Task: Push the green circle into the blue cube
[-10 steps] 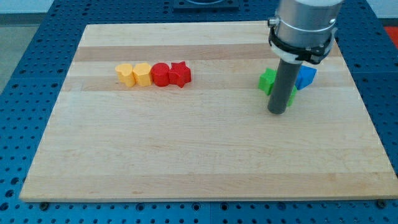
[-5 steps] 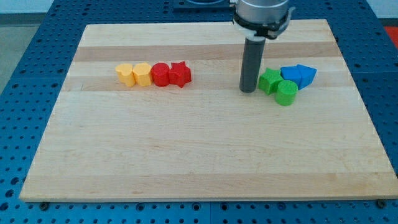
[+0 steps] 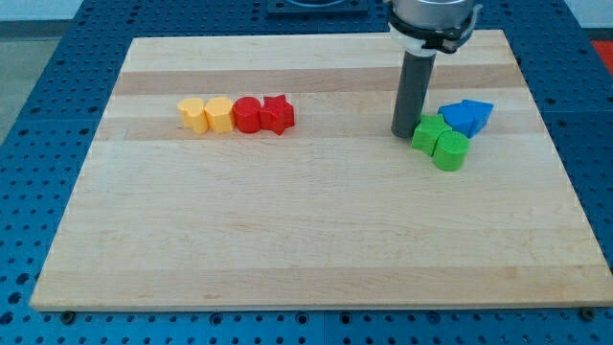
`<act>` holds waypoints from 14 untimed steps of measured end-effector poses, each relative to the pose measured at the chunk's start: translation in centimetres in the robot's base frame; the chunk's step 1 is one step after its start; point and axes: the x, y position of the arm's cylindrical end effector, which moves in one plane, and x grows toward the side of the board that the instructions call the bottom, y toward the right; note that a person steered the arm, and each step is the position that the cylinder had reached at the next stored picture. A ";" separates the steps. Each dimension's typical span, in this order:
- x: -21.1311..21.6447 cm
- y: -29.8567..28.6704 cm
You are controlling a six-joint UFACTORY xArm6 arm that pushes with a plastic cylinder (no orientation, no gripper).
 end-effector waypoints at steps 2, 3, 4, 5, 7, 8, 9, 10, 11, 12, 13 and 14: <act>1.5 2.6; 1.6 2.5; 3.8 2.1; 6.9 2.1; 9.9 4.8; 9.9 7.5; 9.8 8.8; 9.2 9.0; 8.2 9.7; 7.4 9.9; 7.4 9.9; 7.4 9.6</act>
